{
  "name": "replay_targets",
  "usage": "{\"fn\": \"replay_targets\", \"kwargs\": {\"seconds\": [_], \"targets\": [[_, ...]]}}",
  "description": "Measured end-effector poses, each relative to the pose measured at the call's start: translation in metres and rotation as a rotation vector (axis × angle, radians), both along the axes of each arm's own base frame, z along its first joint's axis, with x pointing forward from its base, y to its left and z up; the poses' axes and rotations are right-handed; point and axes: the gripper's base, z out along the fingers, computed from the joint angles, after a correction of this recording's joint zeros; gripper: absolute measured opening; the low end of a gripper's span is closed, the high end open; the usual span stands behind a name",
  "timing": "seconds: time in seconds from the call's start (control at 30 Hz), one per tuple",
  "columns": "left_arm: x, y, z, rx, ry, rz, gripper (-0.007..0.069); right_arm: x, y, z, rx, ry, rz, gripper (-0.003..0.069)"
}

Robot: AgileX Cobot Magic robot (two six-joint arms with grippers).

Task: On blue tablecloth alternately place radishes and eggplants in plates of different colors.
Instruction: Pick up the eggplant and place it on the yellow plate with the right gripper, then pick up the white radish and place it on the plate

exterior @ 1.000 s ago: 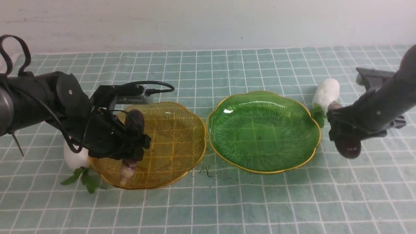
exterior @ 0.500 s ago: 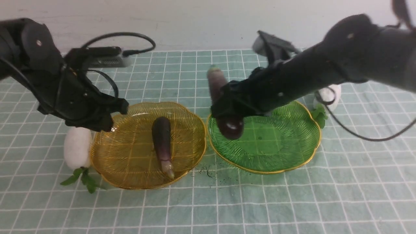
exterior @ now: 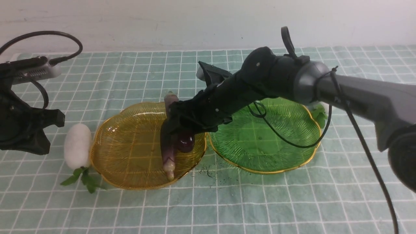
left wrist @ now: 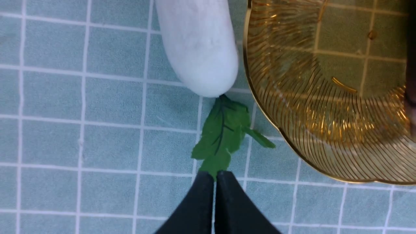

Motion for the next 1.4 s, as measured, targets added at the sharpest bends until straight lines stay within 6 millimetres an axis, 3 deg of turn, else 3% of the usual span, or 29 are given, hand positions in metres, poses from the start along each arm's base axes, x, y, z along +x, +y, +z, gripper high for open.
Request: {"fn": "replay_targets", "kwargs": {"seconds": [0.17, 0.27, 0.47, 0.57, 0.7, 0.9, 1.03, 1.23, 1.4], "targets": [[0.003, 0.0, -0.003, -0.008, -0.001, 0.002, 0.003, 0.003, 0.005, 0.015, 0.059, -0.015, -0.005, 0.0549], [0.003, 0.0, -0.003, -0.008, -0.002, 0.002, 0.0074, 0.003, 0.005, 0.016, 0.062, -0.013, 0.001, 0.0577], [0.009, 0.001, -0.003, 0.002, -0.052, 0.011, 0.0313, -0.002, -0.005, 0.021, 0.048, 0.048, 0.071, 0.0584], [0.016, 0.003, -0.011, 0.004, -0.062, 0.02, 0.0455, 0.001, -0.03, 0.05, 0.041, 0.03, 0.104, 0.0561], [0.028, 0.004, -0.028, -0.013, -0.048, 0.034, 0.0559, 0.004, -0.07, 0.096, 0.018, -0.027, 0.103, 0.0518], [0.052, 0.008, -0.061, -0.014, -0.07, 0.064, 0.0605, -0.002, -0.128, 0.144, -0.114, -0.125, -0.018, 0.0469], [0.063, 0.01, -0.079, -0.016, -0.082, 0.087, 0.0605, -0.019, -0.15, 0.168, -0.271, -0.213, -0.048, 0.0462], [0.077, 0.014, -0.099, -0.016, -0.122, 0.138, 0.0604, -0.039, -0.167, 0.198, -0.38, -0.317, -0.076, 0.0461], [0.082, 0.015, -0.111, -0.019, -0.125, 0.153, 0.0587, -0.048, -0.172, 0.211, -0.399, -0.352, -0.088, 0.0461]]}}
